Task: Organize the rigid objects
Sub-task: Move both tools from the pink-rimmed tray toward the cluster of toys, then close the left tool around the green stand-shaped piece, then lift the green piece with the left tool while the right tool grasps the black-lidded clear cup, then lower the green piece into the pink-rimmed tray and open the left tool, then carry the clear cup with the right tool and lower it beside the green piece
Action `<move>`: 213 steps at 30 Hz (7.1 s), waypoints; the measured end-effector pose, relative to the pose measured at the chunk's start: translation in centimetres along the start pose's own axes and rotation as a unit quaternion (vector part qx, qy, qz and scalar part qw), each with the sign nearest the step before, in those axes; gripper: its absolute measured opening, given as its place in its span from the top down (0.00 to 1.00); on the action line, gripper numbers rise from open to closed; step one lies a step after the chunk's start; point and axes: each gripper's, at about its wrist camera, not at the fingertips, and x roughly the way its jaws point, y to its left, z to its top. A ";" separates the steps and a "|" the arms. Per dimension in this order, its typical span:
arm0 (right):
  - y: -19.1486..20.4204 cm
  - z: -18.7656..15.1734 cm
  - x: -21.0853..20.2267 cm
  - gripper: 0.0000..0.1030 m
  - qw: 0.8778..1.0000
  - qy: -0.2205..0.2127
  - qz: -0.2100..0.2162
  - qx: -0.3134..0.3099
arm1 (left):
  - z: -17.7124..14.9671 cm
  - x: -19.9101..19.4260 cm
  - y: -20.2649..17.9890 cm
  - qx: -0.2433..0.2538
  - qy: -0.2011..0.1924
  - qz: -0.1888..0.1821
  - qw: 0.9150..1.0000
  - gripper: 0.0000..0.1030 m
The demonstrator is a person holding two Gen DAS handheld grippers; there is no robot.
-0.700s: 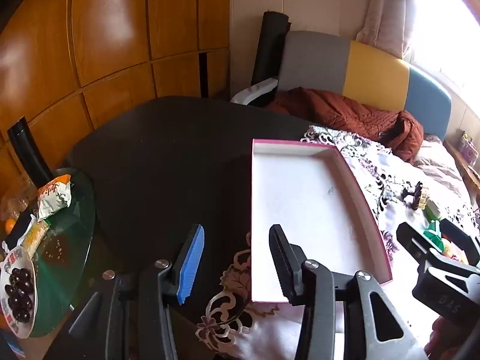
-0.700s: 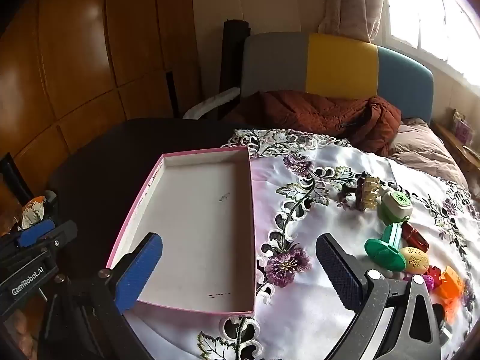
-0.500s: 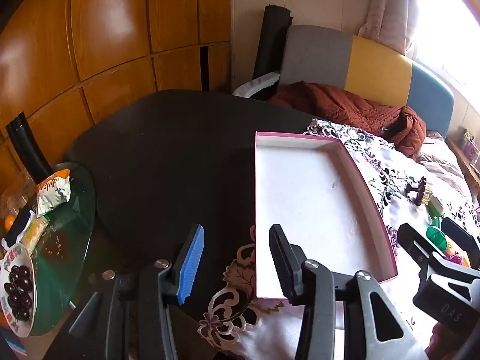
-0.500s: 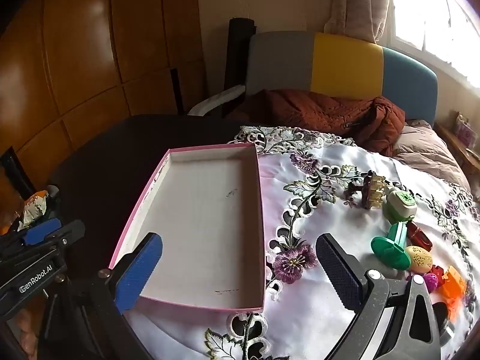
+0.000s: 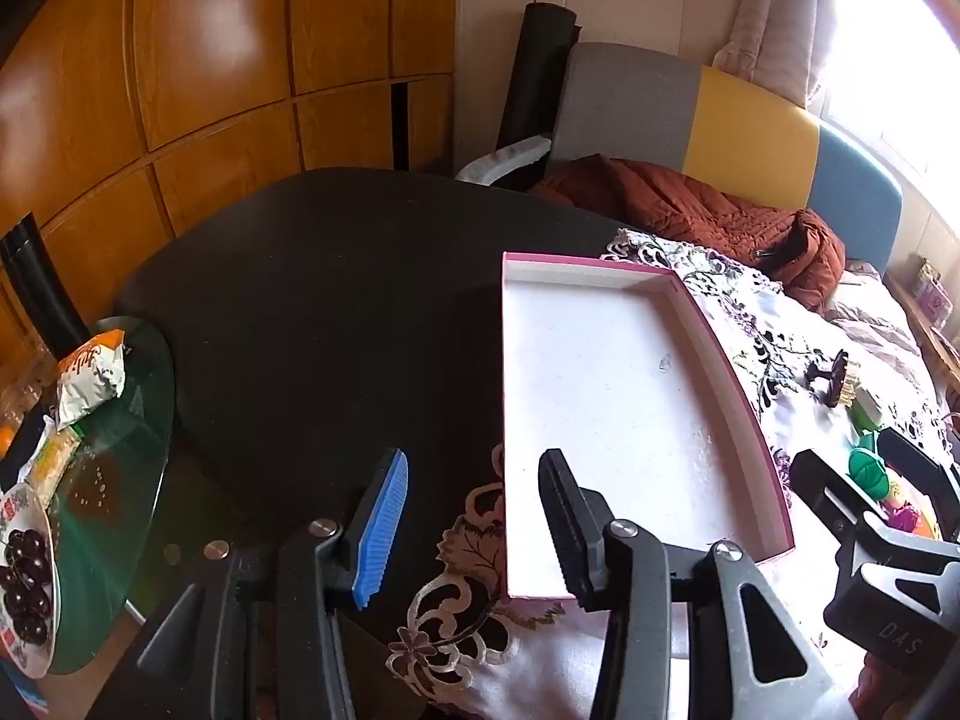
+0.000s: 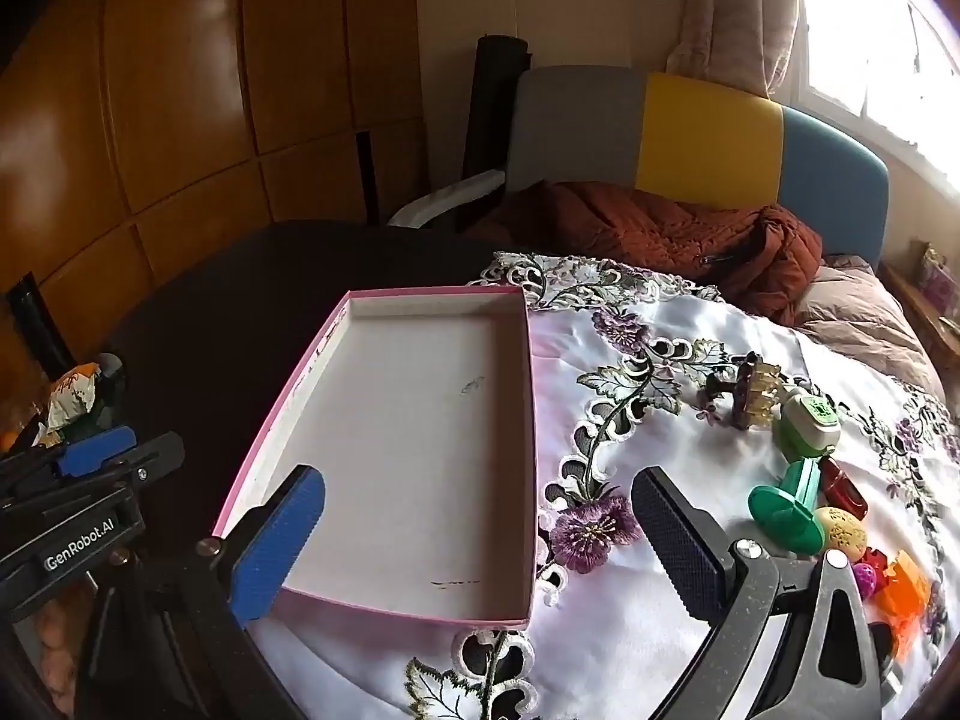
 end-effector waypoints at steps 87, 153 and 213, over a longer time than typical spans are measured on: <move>-33.5 -5.2 -4.9 0.00 0.933 -0.001 -0.132 0.336 | -1.1 12.1 -37.8 0.313 0.196 -0.280 0.886 0.71; -17.9 -6.1 4.0 0.47 0.969 0.229 0.057 0.069 | 2.5 4.6 -10.8 0.090 0.079 -0.260 0.958 0.71; -15.3 -6.9 4.8 0.14 0.976 0.212 0.057 0.009 | 1.8 0.9 -5.3 0.082 -0.023 -0.048 0.995 0.63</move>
